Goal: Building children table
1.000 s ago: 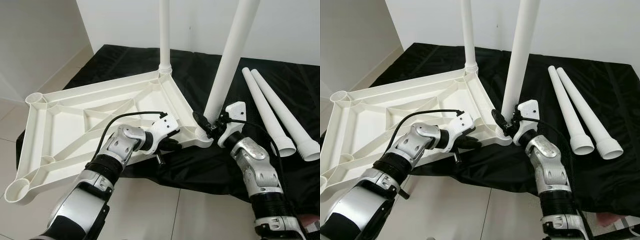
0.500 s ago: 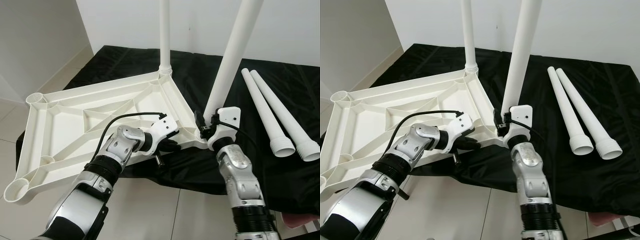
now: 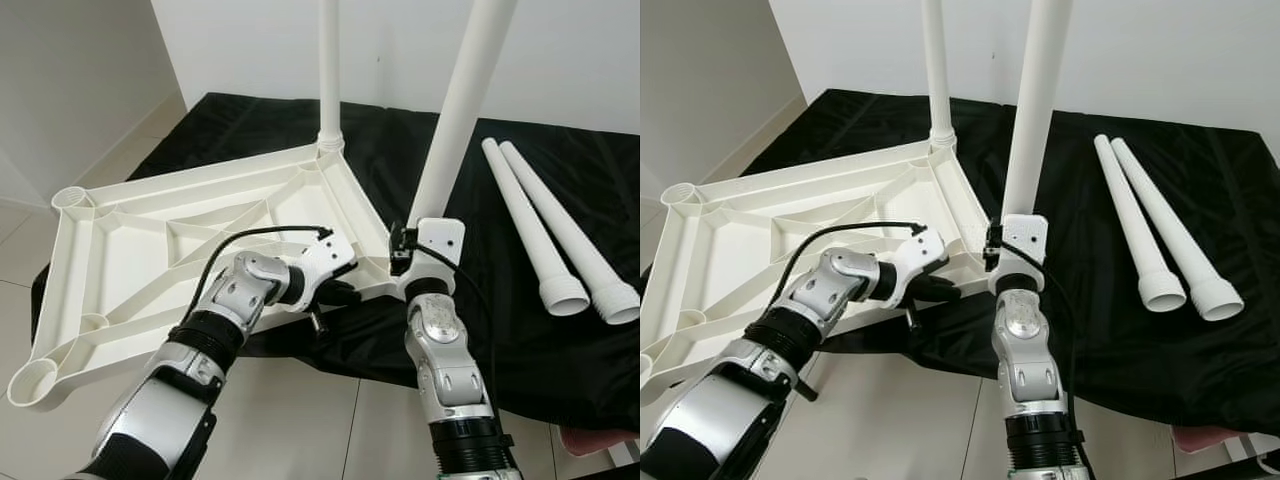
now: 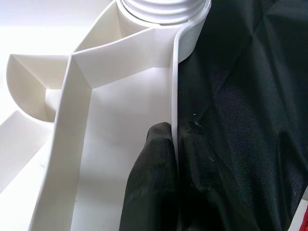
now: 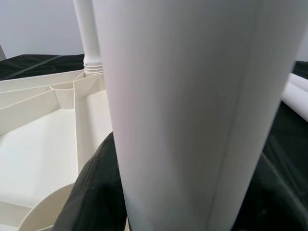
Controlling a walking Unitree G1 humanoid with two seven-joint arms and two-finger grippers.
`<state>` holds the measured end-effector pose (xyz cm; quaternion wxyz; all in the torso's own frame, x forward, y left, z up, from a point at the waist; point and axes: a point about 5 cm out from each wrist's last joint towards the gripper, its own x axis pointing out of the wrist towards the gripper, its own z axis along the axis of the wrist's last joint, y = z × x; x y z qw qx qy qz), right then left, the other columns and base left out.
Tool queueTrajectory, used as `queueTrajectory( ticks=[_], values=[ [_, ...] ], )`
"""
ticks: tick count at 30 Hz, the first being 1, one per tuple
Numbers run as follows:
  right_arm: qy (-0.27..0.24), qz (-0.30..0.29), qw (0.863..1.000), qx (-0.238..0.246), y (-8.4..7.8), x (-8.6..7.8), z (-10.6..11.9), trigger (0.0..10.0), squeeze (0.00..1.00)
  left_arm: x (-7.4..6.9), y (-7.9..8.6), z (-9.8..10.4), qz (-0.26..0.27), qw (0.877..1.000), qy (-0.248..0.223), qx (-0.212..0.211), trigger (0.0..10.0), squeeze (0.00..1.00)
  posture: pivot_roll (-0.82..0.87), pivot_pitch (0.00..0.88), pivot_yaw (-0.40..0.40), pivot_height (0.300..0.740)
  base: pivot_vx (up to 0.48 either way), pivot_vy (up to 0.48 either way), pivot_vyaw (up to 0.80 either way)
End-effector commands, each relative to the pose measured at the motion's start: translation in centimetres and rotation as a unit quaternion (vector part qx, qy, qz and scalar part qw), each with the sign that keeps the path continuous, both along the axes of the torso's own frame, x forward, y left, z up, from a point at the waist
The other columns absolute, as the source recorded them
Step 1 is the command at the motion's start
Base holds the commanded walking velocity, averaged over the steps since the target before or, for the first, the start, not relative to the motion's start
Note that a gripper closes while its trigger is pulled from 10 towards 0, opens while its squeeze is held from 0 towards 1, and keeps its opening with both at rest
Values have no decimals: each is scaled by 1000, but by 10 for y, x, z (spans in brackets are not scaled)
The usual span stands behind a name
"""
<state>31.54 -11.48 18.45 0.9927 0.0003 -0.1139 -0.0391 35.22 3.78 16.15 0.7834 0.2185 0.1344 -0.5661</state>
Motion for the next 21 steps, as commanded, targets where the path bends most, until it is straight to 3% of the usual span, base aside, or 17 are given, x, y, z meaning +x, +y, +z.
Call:
queueTrajectory(
  ticks=[1, 2, 16, 20, 21],
  values=[
    [33, 57, 998, 11, 30, -5, -13, 10000, 322, 0, 2, -14, 27, 999, 18, 17, 10000, 0, -146, 95, 81, 740, 0, 0, 0],
    [31, 64, 997, 17, 28, -4, -12, 10000, 1000, 0, 3, -13, 27, 999, 17, 17, 10000, 0, -146, 96, 82, 740, 0, 0, 0],
    [16, 59, 998, 17, 13, 0, -4, 10000, 1000, 2, 5, -12, 32, 999, 15, 17, 10000, 0, -154, 109, 84, 740, 0, 0, 0],
    [10, 62, 998, 9, 3, 2, -1, 10000, 1000, 2, 4, -12, 31, 999, 15, 16, 10000, 0, -156, 108, 82, 740, 0, 0, 0],
    [2, 66, 998, 3, -6, 3, 1, 10000, 1000, 1, 3, -12, 31, 999, 16, 16, 10000, 0, -158, 110, 82, 740, 0, 0, 0]
  ],
)
